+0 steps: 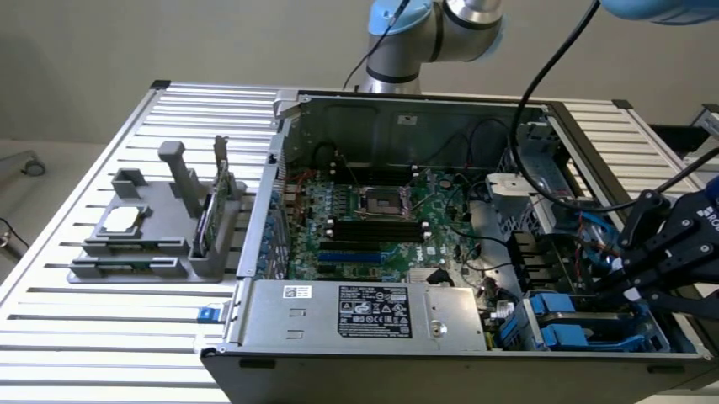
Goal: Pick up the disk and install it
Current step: 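Insert the disk into the insertion slot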
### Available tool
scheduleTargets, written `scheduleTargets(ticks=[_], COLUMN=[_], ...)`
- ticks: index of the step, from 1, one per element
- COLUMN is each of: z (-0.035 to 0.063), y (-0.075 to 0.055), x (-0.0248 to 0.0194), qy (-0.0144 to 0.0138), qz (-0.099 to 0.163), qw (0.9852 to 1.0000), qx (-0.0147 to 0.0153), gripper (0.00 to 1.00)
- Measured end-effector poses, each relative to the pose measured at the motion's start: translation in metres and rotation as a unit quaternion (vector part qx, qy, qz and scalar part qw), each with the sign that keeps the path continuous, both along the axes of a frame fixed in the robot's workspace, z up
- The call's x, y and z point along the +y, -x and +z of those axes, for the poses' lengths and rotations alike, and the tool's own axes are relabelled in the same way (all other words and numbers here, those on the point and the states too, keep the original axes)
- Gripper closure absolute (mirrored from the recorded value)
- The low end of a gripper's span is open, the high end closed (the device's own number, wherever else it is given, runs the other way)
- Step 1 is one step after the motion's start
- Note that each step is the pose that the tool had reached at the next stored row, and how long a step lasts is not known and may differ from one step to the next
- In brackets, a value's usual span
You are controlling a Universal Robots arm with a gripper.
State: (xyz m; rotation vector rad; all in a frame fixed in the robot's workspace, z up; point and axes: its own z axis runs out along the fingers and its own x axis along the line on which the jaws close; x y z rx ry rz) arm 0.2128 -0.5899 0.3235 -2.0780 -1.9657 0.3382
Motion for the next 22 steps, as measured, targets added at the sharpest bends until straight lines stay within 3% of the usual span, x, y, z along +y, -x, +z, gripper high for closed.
scheduleTargets(ticks=[11,13,15,16,22], z=[-0.0019,-0.0017,-0.0013,-0.0007,0.0118], y=[-0.002,-0.002,-0.002,-0.002,-0.002], x=[-0.0011,-0.0012,-0.0013,-0.0013,-0.0026], qy=[-0.0020,-0.0021,-0.0020,-0.0021,-0.0020], qz=[0.000,0.000,0.000,0.000,0.000], qw=[1.0000,1.0000,1.0000,1.0000,0.9999], qx=[0.0033,0.0041,0.0055,0.0062,0.0106], gripper=[0.82,0.70,0.70,0.64,0.64])
